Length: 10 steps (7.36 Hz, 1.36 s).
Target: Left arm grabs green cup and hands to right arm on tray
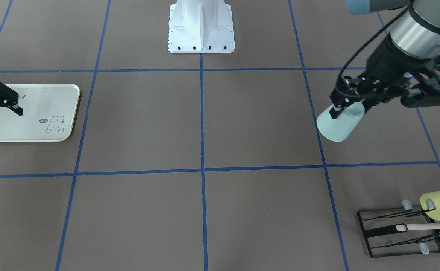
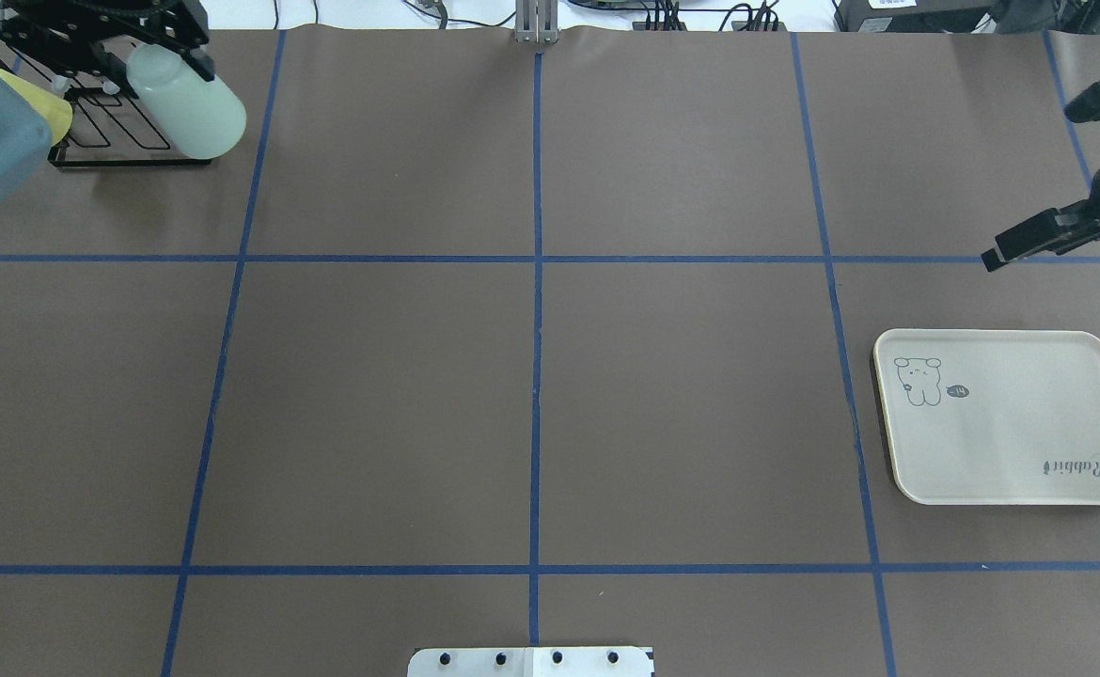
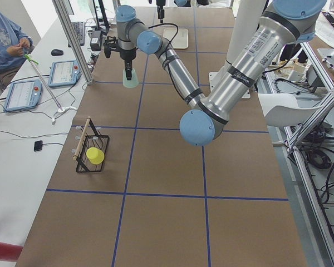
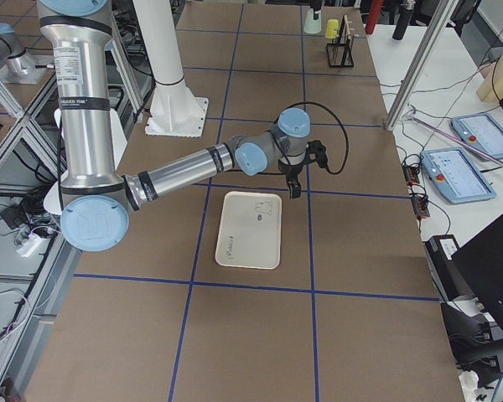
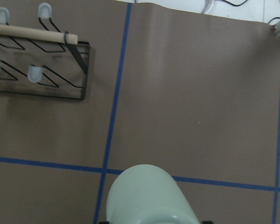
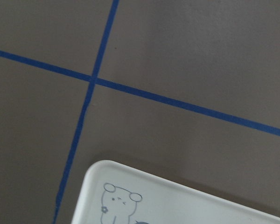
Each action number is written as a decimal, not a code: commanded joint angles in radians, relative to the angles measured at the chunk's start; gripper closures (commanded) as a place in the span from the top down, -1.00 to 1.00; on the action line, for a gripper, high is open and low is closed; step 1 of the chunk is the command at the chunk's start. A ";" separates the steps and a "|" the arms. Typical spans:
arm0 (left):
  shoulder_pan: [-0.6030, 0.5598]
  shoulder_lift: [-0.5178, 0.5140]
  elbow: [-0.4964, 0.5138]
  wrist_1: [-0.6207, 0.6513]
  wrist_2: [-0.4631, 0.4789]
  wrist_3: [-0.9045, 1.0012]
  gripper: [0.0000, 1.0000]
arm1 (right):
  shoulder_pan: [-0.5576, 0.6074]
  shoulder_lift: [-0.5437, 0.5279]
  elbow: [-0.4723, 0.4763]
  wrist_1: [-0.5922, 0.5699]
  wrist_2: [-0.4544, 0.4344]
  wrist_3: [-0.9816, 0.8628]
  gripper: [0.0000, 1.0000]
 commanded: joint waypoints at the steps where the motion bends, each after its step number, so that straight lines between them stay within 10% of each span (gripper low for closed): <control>1: 0.049 0.006 -0.026 -0.246 -0.110 -0.324 -1.00 | -0.104 0.161 -0.003 0.000 -0.002 0.264 1.00; 5: 0.085 0.008 0.193 -1.118 -0.108 -1.116 -1.00 | -0.213 0.239 -0.021 0.415 -0.008 0.851 1.00; 10: 0.127 0.034 0.253 -1.622 0.007 -1.755 -1.00 | -0.261 0.311 -0.023 0.830 -0.011 1.407 1.00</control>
